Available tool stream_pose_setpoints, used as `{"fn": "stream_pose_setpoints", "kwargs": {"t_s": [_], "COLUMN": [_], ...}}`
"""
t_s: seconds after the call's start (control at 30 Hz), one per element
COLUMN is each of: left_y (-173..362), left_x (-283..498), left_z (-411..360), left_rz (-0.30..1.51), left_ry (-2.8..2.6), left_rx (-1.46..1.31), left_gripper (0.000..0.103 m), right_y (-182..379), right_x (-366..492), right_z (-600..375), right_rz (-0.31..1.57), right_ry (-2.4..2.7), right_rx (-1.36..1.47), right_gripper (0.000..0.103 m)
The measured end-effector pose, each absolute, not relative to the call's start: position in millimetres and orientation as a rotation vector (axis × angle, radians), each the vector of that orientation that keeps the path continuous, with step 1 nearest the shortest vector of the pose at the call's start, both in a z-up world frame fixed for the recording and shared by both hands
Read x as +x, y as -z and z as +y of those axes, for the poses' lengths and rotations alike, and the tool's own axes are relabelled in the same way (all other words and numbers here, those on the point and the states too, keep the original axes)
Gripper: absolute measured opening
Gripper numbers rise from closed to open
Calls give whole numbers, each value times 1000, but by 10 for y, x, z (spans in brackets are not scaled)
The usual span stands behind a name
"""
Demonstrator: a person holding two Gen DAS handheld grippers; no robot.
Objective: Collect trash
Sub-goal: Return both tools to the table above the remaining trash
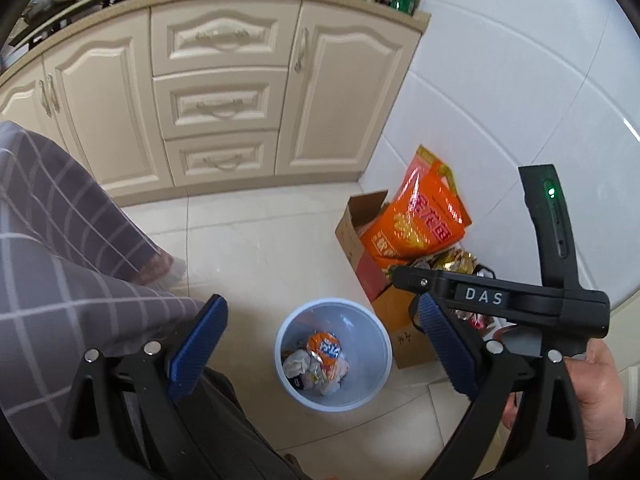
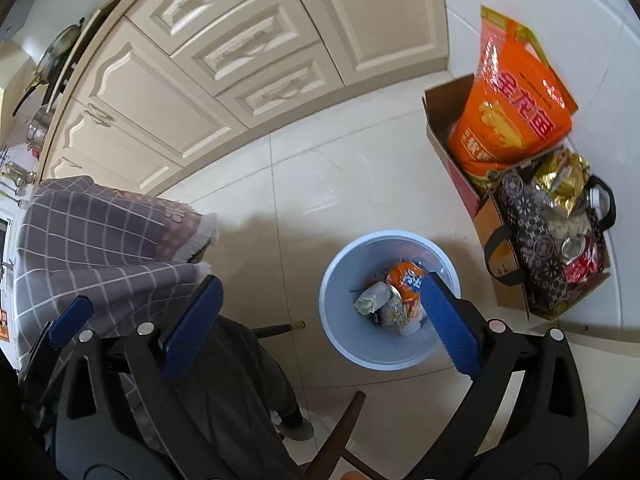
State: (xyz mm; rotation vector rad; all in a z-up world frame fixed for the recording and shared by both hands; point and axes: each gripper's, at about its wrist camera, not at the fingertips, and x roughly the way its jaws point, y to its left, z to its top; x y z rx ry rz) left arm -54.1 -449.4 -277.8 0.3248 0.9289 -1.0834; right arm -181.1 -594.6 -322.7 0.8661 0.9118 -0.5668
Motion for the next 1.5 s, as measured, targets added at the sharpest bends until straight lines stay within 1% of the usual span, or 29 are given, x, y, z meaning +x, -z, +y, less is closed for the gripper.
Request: {"fn": "stream_pose_setpoints", "kwargs": {"t_s": [0.2,0.47,0.67,0.83,1.0,1.17,1.33,1.5], "left_y": [2380,1766,1368,1118,936,927,1012,1171], "left_x": [-466,-242,44,344,589,805,1051,1227], "left_z": [-4202,-3629,-3092,-2519,-1831,-1182,-620,-250], "left_rz": [842,707,631,575,526,518,544,585], "left_ry": [1051,967,861,715,538,386,262,194], "left_rx": [260,166,100,57,30,-3,-29,-38], "left_gripper": [94,94,94,94,95,96,96,96], "right_y": [2800,2167,1673,1385,1238,1216,1334,1539], "right_x": [-1595,-1059,-555,-89,360,774,1221,1619], "right_z": [-5834,-5468,-5018,-4530,-3958,-3349,-2682,-2171], "right_rz": [862,788,728,711,708,727,777,833], "right_ry": [524,401,265,152,42,-61,-156,-210], "right_rx": [786,673,576,487,413,353,257,147], "right_gripper": [97,97,97,97,97,97,97,96]}}
